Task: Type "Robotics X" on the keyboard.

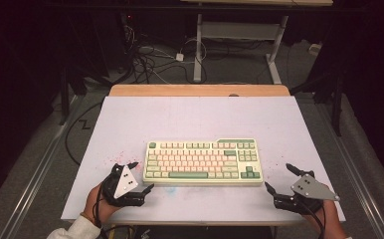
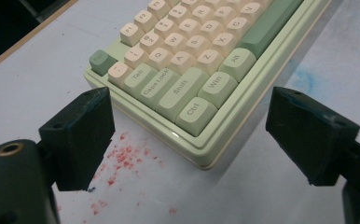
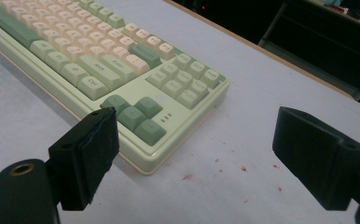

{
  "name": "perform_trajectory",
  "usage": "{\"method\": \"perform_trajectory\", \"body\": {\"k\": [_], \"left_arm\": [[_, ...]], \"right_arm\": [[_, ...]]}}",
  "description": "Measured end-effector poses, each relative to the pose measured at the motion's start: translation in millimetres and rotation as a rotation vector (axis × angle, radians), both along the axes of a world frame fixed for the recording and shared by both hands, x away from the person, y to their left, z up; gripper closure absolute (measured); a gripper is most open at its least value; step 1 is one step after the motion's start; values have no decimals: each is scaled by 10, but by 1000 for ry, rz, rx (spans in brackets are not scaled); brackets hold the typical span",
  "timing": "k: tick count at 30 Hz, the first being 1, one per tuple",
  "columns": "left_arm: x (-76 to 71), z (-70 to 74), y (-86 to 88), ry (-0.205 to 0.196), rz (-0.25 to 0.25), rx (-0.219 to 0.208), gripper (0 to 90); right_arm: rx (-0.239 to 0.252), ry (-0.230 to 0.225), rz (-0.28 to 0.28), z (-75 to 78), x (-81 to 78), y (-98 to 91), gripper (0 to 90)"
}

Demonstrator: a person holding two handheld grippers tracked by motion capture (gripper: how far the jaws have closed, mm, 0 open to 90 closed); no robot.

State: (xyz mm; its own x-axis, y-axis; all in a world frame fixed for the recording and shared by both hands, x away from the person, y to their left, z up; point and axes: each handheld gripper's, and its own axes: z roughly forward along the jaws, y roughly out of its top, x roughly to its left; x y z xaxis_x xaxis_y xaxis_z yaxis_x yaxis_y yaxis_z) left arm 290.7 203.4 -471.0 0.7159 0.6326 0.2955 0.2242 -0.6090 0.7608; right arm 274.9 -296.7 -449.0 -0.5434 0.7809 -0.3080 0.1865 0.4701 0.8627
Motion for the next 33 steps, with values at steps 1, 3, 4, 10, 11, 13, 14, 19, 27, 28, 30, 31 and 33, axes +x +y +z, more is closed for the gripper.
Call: {"method": "perform_trajectory", "body": {"k": [1,3,4,10,11,13,14,19,27,28,30,31,33], "left_arm": [[0,-1,1,4,-1,-2,146],[-10,0,3,4,-1,1,158],[-15,3,5,6,-2,-1,165],[-13,10,50,7,7,-21,164],[-11,13,63,10,4,-30,164],[-16,23,76,6,4,-48,164],[-16,27,71,2,11,-43,164],[-14,38,52,-3,21,-45,161],[18,93,48,4,35,-66,161],[33,101,42,6,36,-65,161],[60,120,30,8,39,-66,161],[73,130,23,9,38,-72,161],[94,153,14,7,39,-77,161]], "right_arm": [[0,0,0,0,0,0,151],[0,1,-3,0,-5,-6,151],[-4,-4,-5,7,-11,-2,151],[-10,-4,-12,23,-17,21,150],[-12,4,-9,22,-27,23,164],[-23,-2,-7,38,-46,27,169],[-23,-2,-7,38,-46,27,169],[5,-14,0,98,-45,9,197],[24,1,54,143,22,49,253],[27,1,58,165,40,72,270],[31,3,71,176,52,78,378],[33,3,75,186,65,88,392],[28,16,79,209,115,122,519]]}}
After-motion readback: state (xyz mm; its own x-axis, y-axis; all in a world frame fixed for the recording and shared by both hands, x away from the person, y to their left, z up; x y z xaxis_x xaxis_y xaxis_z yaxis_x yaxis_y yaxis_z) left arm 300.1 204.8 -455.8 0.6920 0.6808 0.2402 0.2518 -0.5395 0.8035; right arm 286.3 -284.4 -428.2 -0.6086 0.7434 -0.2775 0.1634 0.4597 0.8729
